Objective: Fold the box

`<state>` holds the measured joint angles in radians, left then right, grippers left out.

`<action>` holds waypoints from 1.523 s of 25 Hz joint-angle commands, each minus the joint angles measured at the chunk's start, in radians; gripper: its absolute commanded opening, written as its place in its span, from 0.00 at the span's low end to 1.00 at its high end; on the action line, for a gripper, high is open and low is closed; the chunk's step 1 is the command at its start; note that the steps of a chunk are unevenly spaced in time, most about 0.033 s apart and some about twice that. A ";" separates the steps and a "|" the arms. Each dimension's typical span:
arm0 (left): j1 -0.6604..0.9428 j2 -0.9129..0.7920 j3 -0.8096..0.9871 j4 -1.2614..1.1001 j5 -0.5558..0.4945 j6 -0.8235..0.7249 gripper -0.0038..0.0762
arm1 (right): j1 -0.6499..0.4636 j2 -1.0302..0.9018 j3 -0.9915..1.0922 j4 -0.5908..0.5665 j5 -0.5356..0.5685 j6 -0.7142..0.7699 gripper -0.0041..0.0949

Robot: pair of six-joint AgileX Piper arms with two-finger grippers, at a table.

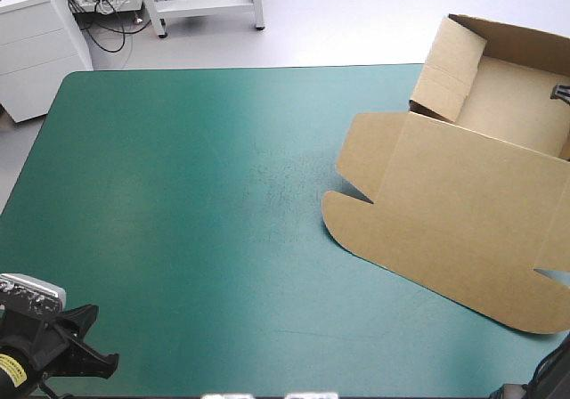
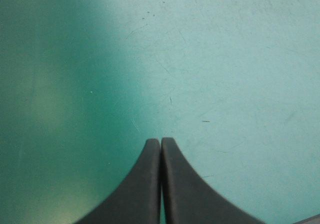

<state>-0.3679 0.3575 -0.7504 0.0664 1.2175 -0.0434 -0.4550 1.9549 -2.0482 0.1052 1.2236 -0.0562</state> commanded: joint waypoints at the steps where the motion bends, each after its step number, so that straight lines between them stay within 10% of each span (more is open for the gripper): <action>1: 0.001 0.009 -0.023 -0.009 -0.054 -0.008 0.01 | -0.039 0.006 -0.032 0.032 -0.047 -0.026 0.04; 5: 0.001 0.009 -0.023 -0.013 -0.054 -0.008 0.01 | -0.071 0.101 -0.032 0.030 -0.045 -0.025 0.06; 11: 0.001 0.009 -0.023 -0.013 -0.054 -0.008 0.01 | -0.079 0.142 -0.032 0.025 0.007 -0.032 0.69; 16: 0.001 0.009 -0.023 -0.013 -0.054 -0.008 0.01 | -0.079 0.109 -0.076 0.027 0.024 -0.029 0.82; 23: 0.001 0.009 -0.023 -0.013 -0.069 -0.013 0.01 | -0.079 -0.040 -0.080 0.072 0.025 -0.034 0.75; 31: 0.001 0.009 -0.023 -0.013 -0.070 -0.013 0.01 | -0.053 -0.328 0.131 0.261 0.025 -0.117 0.02; 38: 0.001 0.009 -0.023 -0.013 -0.071 -0.011 0.01 | 0.115 -0.572 0.314 0.300 0.015 -0.170 0.03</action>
<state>-0.3679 0.3575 -0.7504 0.0548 1.2098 -0.0446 -0.4058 1.5071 -1.7580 0.3683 1.2452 -0.1965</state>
